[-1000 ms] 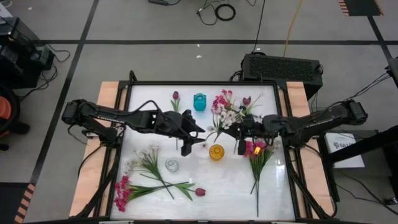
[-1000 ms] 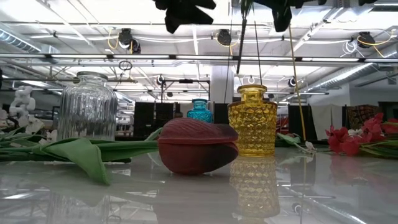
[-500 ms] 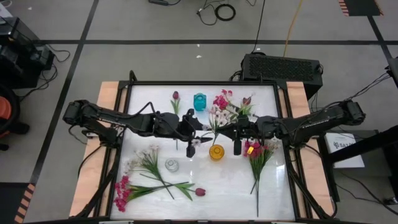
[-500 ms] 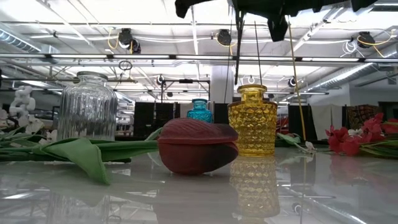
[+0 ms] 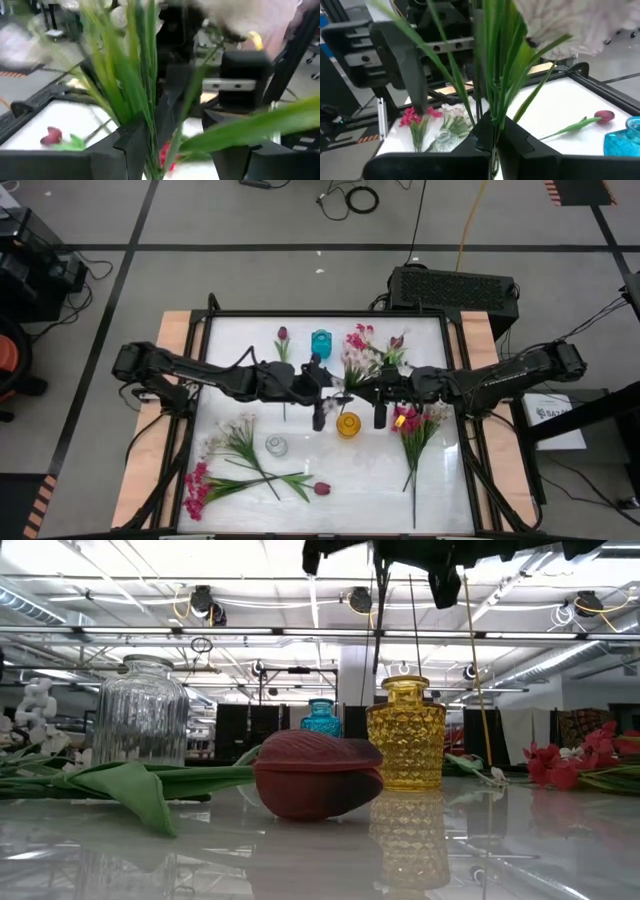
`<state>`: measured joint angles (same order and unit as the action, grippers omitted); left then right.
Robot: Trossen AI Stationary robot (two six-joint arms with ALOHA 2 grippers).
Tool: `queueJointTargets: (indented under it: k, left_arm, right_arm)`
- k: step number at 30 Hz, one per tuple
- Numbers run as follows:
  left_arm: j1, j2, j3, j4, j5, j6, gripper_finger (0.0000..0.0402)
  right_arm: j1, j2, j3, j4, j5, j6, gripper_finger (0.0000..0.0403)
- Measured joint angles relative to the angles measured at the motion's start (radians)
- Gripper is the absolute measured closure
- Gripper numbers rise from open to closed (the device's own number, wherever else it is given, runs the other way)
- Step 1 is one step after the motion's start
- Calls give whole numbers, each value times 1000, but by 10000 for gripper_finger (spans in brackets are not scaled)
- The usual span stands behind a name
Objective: Sort flowers into vase by color
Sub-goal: Put the top white flowers into the blue vase
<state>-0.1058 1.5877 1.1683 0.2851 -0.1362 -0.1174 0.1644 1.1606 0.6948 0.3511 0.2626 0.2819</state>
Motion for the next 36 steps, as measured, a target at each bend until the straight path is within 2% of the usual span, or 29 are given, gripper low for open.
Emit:
queueJointTargets:
  k: [9,20,24,29,33,36]
  left_arm:
    - [27,30,0,33,16,-1,213]
    - [27,-43,-2,-149,15,-1,213]
    - [27,-48,-2,-144,14,-6,213]
    - [26,-47,-2,-129,30,-6,213]
    - [24,-47,-2,-129,94,-7,213]
    - [23,-47,-2,-127,104,-8,213]
  right_arm:
    - [-1,-2,-4,-14,7,-7,399]
    - [2,-3,0,-2,-19,-16,399]
    - [2,-3,0,5,-18,-32,399]
    - [1,-3,1,5,-64,-46,399]
    - [1,-3,1,5,-102,-60,399]
    - [1,-3,12,-17,-131,-60,399]
